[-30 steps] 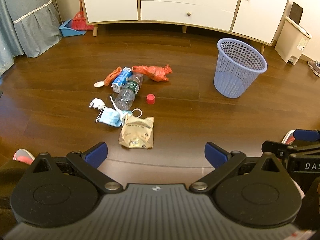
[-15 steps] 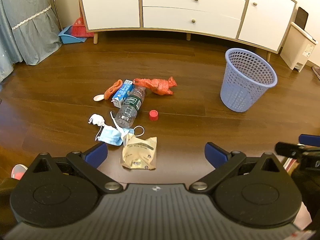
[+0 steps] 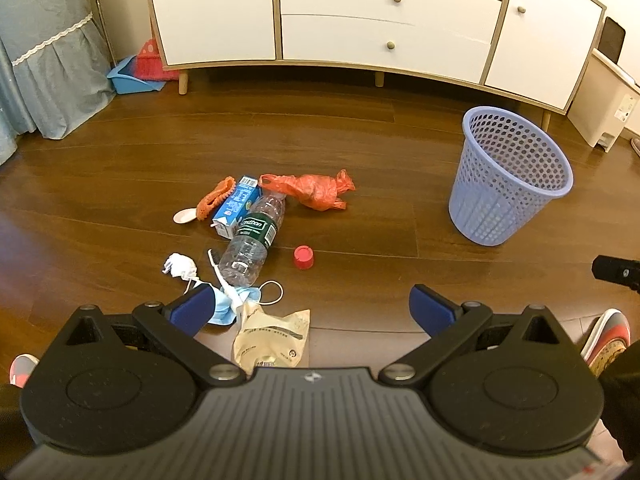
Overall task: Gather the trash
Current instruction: 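Grasp the wastebasket rim with the right tool while the left tool approaches the beige paper packet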
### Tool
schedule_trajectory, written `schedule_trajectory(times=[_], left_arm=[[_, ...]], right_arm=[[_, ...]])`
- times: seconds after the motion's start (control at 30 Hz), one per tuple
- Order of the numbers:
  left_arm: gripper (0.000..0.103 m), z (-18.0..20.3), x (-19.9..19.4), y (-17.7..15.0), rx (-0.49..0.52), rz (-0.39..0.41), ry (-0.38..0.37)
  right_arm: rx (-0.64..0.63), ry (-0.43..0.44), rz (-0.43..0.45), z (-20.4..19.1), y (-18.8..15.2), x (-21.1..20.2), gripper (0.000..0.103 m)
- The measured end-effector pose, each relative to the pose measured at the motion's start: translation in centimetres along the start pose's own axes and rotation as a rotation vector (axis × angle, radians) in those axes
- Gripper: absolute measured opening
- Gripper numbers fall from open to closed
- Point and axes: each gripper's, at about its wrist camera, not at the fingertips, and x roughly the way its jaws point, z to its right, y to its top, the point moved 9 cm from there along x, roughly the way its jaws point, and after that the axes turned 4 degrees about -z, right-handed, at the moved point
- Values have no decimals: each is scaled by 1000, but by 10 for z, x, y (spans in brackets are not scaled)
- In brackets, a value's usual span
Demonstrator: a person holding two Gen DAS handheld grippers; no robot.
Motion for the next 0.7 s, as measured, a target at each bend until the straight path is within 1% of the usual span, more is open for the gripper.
schedule_trajectory(times=[0.17, 0.3, 0.47, 0.53, 0.6, 0.7], left_arm=[[102, 0, 22, 4, -12, -20, 4], [102, -2, 41, 12, -18, -22, 22], [102, -8, 66, 24, -31, -18, 43], [102, -11, 77, 27, -41, -25, 52], [102, -15, 86, 28, -51, -32, 60], [102, -22, 99, 26, -59, -43, 73]], right_arm=[[52, -10, 24, 21, 17, 22, 85], [127, -23, 50, 50, 34, 46, 75], [251, -24, 70, 90, 50, 76, 69], [298, -20, 86, 104, 57, 85, 65], [348, -30, 98, 119, 64, 96, 62], [404, -55, 110, 137, 73, 110, 55]])
